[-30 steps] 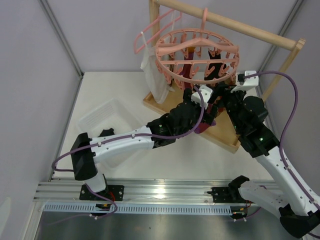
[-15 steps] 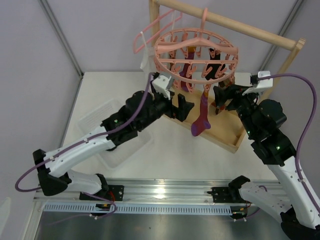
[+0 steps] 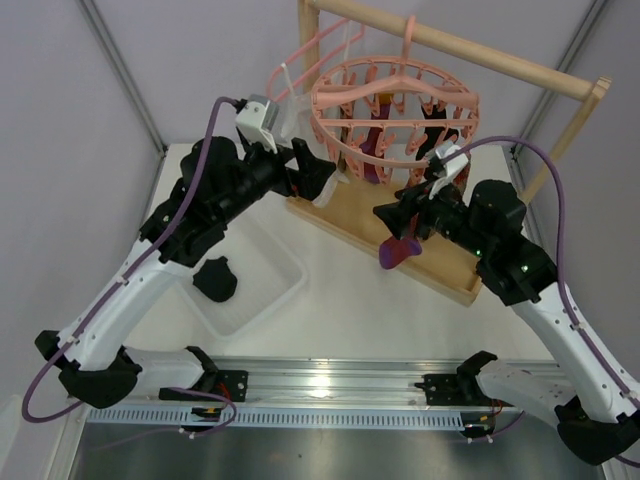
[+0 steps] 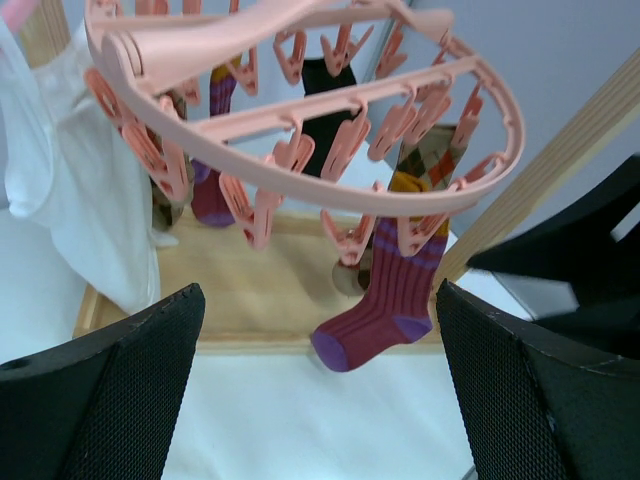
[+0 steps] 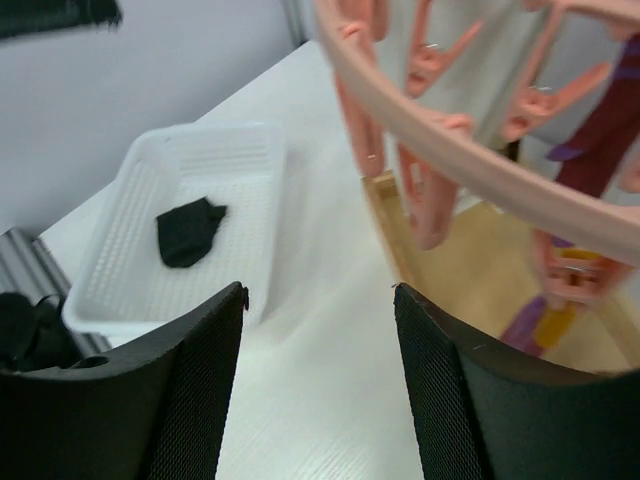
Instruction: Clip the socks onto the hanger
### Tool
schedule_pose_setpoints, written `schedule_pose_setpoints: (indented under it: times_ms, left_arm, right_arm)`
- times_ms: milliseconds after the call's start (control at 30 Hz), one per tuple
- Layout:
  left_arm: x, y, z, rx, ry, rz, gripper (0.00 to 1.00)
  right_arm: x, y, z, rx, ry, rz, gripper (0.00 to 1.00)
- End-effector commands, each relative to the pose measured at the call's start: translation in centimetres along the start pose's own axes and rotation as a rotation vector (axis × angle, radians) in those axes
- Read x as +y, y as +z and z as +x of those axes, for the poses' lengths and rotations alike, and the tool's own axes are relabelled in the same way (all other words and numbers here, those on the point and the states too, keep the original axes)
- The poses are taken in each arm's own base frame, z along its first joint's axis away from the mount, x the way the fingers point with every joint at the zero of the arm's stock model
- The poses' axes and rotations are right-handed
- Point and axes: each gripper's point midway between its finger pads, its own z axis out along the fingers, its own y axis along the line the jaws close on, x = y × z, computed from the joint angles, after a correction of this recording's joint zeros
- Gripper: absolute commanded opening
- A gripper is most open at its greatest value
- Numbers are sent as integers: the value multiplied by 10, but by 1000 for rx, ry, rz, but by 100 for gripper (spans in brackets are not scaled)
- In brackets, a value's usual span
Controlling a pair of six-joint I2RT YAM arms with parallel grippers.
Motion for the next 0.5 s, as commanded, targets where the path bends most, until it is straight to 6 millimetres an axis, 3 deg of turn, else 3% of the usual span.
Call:
schedule_pose_setpoints:
  times_ms: [0,100,233,333,467]
  left_arm:
    - [-5,1,-19,-30,13,36,99]
    - [-2,8,-17,-19,10,28,99]
    - [0,11,-9,-2,7,20,99]
    - [2,9,-7,-4,7,19,99]
    - [1,7,-8,-19,6,23,99]
  right_arm:
    - [28,8,7,10,-20,-150,64]
    - [21,22,19,38,-17,-126,63]
    - [-3,34,44,93,-17,-14,62]
    - [-34,36,57,109,-12,116,62]
    - [-75,29,58,87,31,260,61]
